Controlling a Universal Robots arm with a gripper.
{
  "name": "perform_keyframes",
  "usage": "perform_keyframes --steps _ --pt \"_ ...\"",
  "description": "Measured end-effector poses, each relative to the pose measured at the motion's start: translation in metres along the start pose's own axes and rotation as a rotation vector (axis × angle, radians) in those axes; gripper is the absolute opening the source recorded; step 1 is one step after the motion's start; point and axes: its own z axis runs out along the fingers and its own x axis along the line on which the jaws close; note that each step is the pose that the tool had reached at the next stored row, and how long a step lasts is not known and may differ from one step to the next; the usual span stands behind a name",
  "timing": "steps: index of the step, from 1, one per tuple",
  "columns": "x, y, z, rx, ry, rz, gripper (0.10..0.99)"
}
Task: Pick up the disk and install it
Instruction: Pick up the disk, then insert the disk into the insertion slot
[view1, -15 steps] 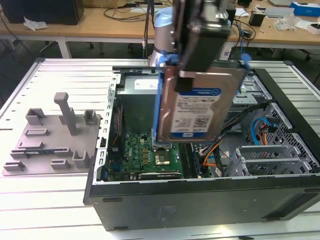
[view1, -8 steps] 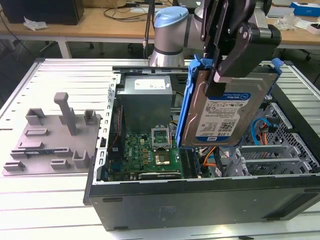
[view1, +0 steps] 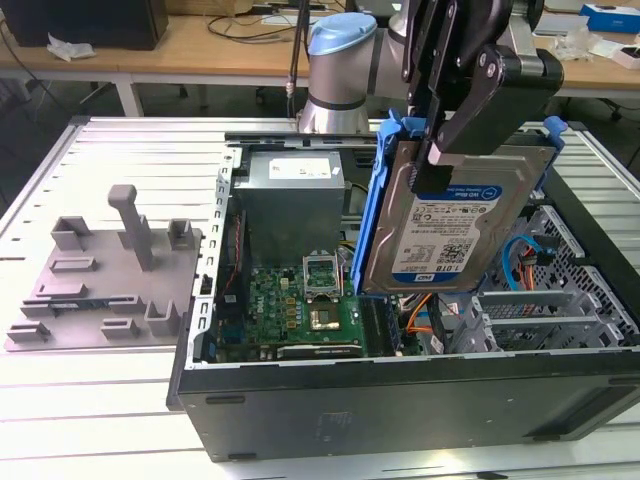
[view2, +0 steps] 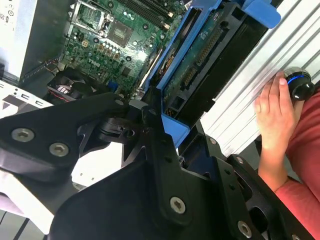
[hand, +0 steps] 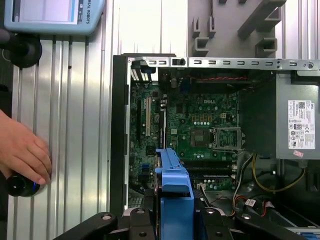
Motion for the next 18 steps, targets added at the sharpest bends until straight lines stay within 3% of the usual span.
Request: perform_keyframes --steps 15,18 --pt "0.0000 -0.0005 0.0000 0.000 -0.0001 0.000 0.365" --pt "0.0000 -0.0005 0.0001 0.000 -0.0067 0.000 0.365"
